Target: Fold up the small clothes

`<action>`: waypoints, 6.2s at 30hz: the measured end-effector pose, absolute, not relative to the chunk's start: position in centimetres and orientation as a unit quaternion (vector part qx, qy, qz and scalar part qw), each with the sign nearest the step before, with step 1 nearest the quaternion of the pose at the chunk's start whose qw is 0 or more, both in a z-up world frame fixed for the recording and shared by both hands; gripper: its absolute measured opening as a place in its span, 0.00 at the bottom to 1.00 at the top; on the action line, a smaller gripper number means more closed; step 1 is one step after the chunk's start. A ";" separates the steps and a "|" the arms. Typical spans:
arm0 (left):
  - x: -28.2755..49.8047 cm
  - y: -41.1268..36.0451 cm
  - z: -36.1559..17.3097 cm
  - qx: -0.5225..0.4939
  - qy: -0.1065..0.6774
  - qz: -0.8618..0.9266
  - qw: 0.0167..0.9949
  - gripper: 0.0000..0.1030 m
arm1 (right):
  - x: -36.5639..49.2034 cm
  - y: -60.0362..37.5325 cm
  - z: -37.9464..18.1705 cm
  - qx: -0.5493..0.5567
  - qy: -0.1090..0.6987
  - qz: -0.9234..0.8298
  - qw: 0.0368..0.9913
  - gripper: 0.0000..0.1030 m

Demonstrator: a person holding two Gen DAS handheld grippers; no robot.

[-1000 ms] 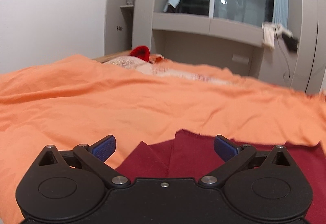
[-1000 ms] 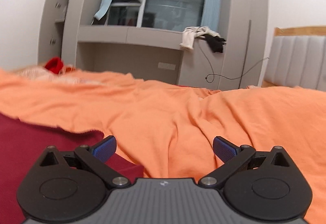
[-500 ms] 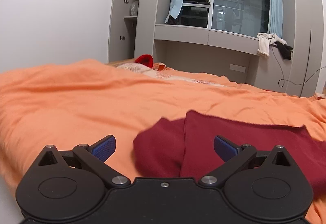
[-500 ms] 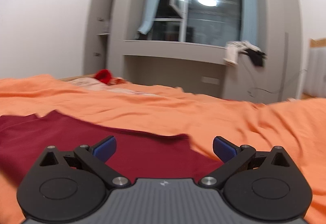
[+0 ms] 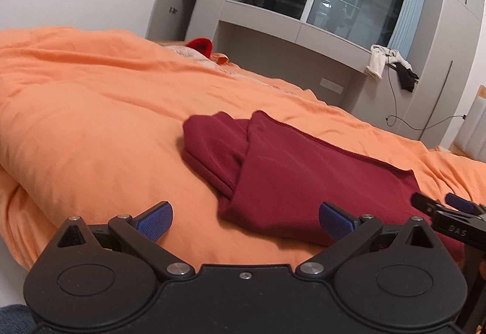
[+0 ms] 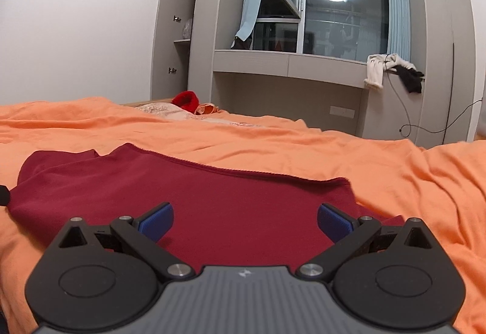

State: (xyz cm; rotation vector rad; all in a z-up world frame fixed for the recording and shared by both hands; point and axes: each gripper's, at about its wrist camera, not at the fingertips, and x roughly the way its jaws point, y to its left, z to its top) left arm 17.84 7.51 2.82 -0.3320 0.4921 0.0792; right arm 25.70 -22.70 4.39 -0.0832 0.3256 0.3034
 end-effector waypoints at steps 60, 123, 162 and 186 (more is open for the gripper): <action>27.8 3.6 0.6 -0.205 0.275 0.020 0.939 0.99 | 23.8 -18.2 0.1 -0.152 0.121 0.160 0.968 1.00; 27.0 7.1 0.0 -0.322 0.219 0.093 0.916 0.39 | 26.6 -24.0 4.2 -0.030 0.233 0.186 0.954 1.00; 25.9 -21.8 1.9 0.146 0.190 -0.188 0.953 0.21 | 31.7 -48.4 5.7 0.310 0.253 0.047 0.915 1.00; 21.1 -17.7 1.9 0.204 0.086 -0.268 0.938 0.63 | 35.1 -42.7 2.2 0.332 0.303 0.152 0.880 0.62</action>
